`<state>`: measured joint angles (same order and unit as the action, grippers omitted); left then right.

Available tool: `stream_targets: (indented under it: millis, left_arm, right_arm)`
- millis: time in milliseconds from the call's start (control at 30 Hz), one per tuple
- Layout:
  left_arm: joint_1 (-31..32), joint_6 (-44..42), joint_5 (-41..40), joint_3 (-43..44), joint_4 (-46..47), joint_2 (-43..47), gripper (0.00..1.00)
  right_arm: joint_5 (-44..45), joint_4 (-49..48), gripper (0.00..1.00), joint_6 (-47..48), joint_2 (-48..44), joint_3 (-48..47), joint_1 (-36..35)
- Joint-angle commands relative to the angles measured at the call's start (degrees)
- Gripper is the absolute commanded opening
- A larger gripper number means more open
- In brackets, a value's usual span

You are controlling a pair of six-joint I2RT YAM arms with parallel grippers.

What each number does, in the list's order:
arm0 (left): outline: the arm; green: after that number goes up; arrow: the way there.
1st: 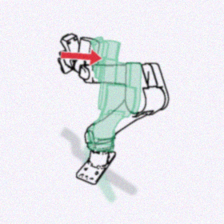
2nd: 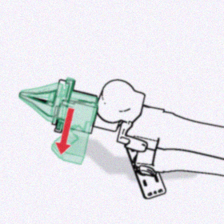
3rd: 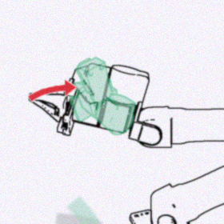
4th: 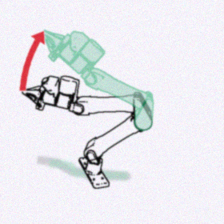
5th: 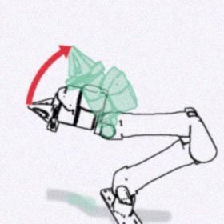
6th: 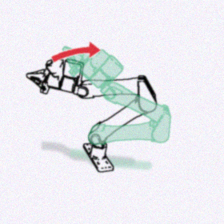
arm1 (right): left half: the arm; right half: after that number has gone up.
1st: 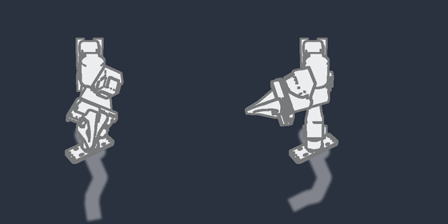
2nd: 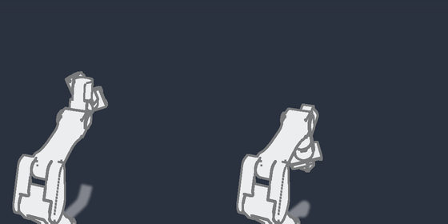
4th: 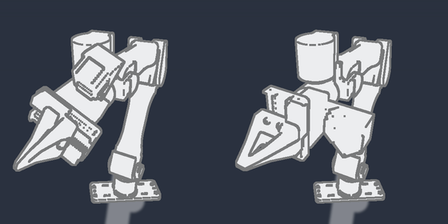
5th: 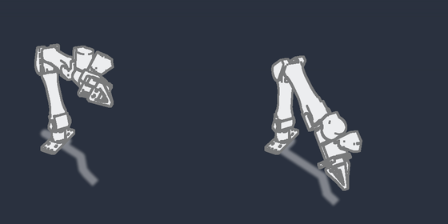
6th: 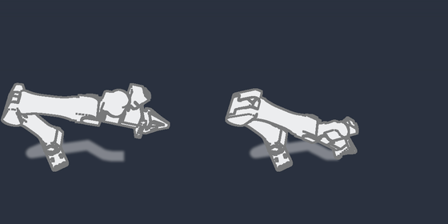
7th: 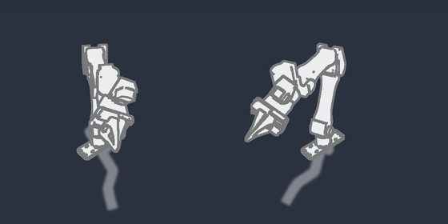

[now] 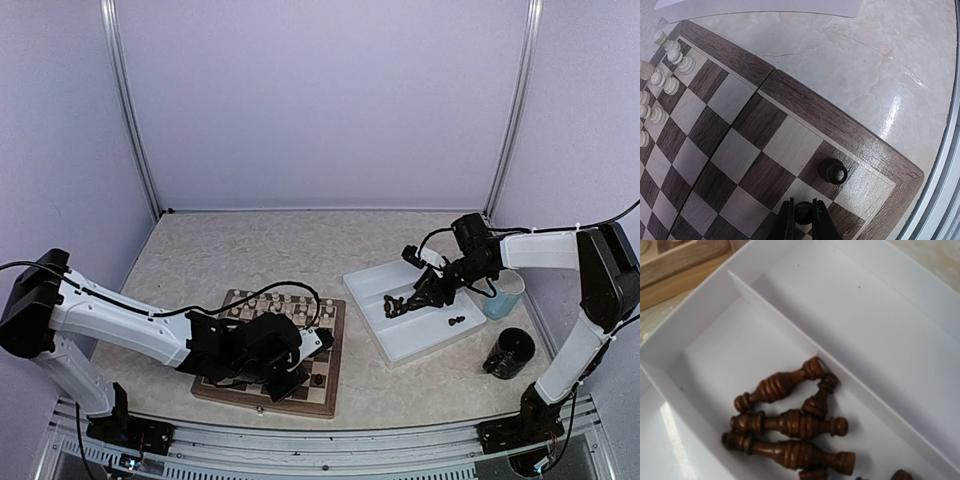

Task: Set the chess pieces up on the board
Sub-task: Place the pawn on b7, then pick up the bishop from the storage box.

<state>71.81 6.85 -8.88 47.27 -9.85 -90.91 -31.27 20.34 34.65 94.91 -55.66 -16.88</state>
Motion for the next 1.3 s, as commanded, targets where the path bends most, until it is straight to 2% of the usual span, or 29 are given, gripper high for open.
stream_targets:
  millis: [0, 567, 700, 967, 1100, 1267]
  left_arm:
    - [0.35, 0.56, -1.48, -0.55, 0.93, -0.65, 0.11]
    - [0.39, 0.78, -2.71, -0.99, 0.68, -0.6, 0.21]
    - [0.43, 0.85, -3.22, -0.13, -0.99, 0.6, 0.29]
    - [0.2, -3.98, -4.85, 5.84, -6.37, 9.3, 0.43]
    - [-1.71, -5.55, -3.31, 7.79, -1.72, 9.97, 0.45]
    - [-3.77, -4.99, 0.8, 10.35, 5.59, 6.68, 0.45]
  right_arm:
    - [-0.98, 1.28, 0.47, 0.07, 0.45, -1.47, 0.64]
    - [-1.96, 1.96, 0.48, -0.1, 0.54, -1.73, 0.67]
    - [-2.69, 3.71, 0.48, 0.03, 0.05, -2.85, 0.66]
    - [1.92, 13.39, 0.5, 7.94, -4.29, -6.35, 3.33]
    - [6.06, 20.81, 0.45, 16.63, -5.25, -6.62, 6.36]
    - [14.26, 24.7, 0.36, 24.78, -7.28, -3.08, 6.6]
